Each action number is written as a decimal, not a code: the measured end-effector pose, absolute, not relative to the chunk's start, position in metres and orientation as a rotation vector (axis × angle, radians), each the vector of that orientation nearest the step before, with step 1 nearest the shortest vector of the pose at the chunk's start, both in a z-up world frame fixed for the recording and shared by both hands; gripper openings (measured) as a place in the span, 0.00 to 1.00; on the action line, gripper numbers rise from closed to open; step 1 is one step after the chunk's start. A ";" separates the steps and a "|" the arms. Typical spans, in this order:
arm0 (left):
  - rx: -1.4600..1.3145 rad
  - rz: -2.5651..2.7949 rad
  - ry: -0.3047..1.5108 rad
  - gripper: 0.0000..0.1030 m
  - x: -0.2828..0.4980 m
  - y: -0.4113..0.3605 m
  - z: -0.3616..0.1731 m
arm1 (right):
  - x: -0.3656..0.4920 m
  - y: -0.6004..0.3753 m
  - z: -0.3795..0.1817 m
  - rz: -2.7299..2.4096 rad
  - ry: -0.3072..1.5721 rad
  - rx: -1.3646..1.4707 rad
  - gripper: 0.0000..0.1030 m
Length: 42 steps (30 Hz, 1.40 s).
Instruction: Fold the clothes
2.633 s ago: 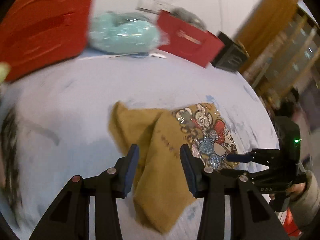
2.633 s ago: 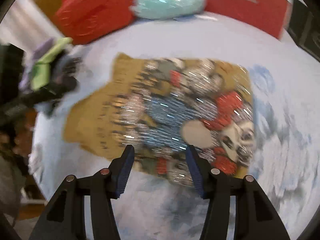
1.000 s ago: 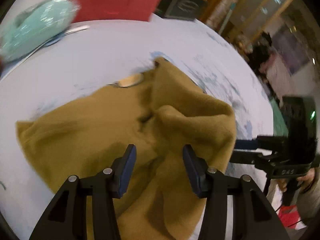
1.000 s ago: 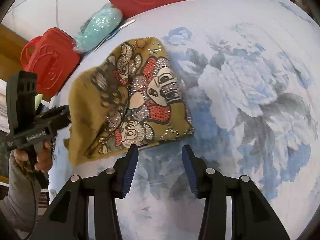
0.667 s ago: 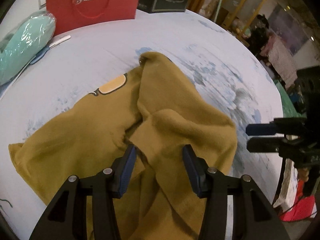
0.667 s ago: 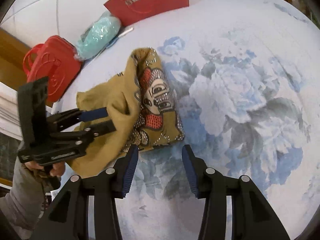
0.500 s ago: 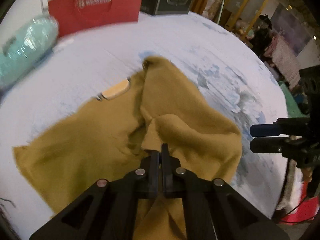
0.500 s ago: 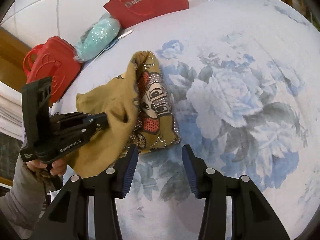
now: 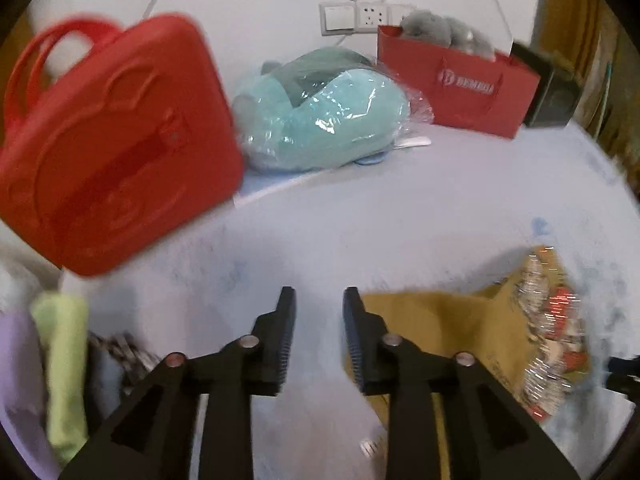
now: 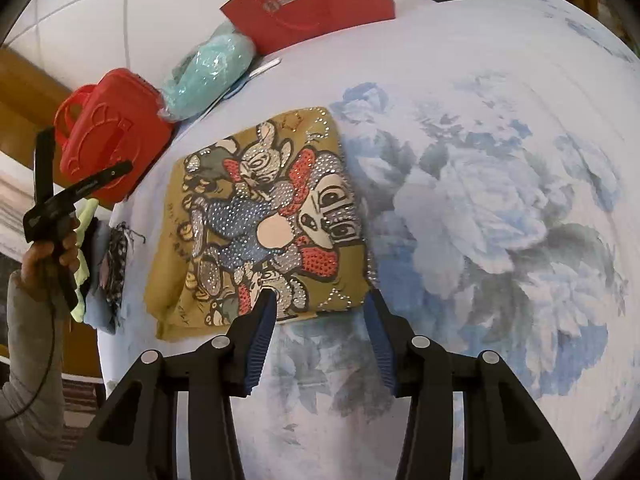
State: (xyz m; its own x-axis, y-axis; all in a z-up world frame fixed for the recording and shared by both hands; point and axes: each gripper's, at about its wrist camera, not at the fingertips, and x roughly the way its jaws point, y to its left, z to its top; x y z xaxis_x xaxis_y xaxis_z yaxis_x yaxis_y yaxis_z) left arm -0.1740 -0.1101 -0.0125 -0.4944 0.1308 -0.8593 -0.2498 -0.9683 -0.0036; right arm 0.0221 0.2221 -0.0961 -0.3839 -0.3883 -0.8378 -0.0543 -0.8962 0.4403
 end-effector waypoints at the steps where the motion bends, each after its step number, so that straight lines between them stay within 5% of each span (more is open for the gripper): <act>1: -1.448 2.499 0.150 0.50 -0.160 -0.110 -0.016 | 0.022 0.222 -0.097 -2.376 -0.590 1.616 0.44; 14: -1.586 2.304 0.029 0.51 -0.057 -0.063 -0.091 | 0.004 0.222 -0.117 -2.309 -0.362 1.707 0.53; 16: -1.606 2.340 -0.013 0.34 -0.062 -0.065 -0.093 | 0.000 0.219 -0.120 -2.286 -0.327 1.703 0.54; 17: -1.616 2.359 -0.034 0.07 -0.064 -0.066 -0.093 | -0.001 0.217 -0.120 -2.278 -0.300 1.706 0.54; 20: -1.641 2.429 -0.148 0.08 -0.069 -0.080 -0.084 | -0.004 0.211 -0.119 -2.255 -0.212 1.722 0.48; 21: -1.655 2.447 -0.168 0.07 -0.070 -0.086 -0.081 | -0.005 0.209 -0.119 -2.248 -0.183 1.727 0.39; 22: -1.671 2.463 -0.188 0.08 -0.070 -0.092 -0.078 | -0.006 0.207 -0.119 -2.240 -0.153 1.732 0.16; 25: -1.740 2.449 -0.193 0.12 -0.067 -0.099 -0.078 | -0.009 0.202 -0.118 -2.214 -0.066 1.745 0.11; 28: -1.815 2.405 -0.063 0.32 -0.054 -0.094 -0.087 | -0.009 0.200 -0.119 -2.178 0.017 1.777 0.08; 35: -1.588 2.466 -0.044 0.45 -0.059 -0.093 -0.034 | 0.000 0.215 -0.090 -2.183 -0.049 1.682 0.10; 39: -1.505 2.486 -0.040 0.47 -0.110 -0.087 -0.031 | -0.018 0.207 -0.072 -2.266 -0.048 1.579 0.39; 42: -1.568 2.448 0.018 0.47 -0.149 -0.077 -0.057 | -0.039 0.194 -0.072 -2.269 -0.066 1.565 0.39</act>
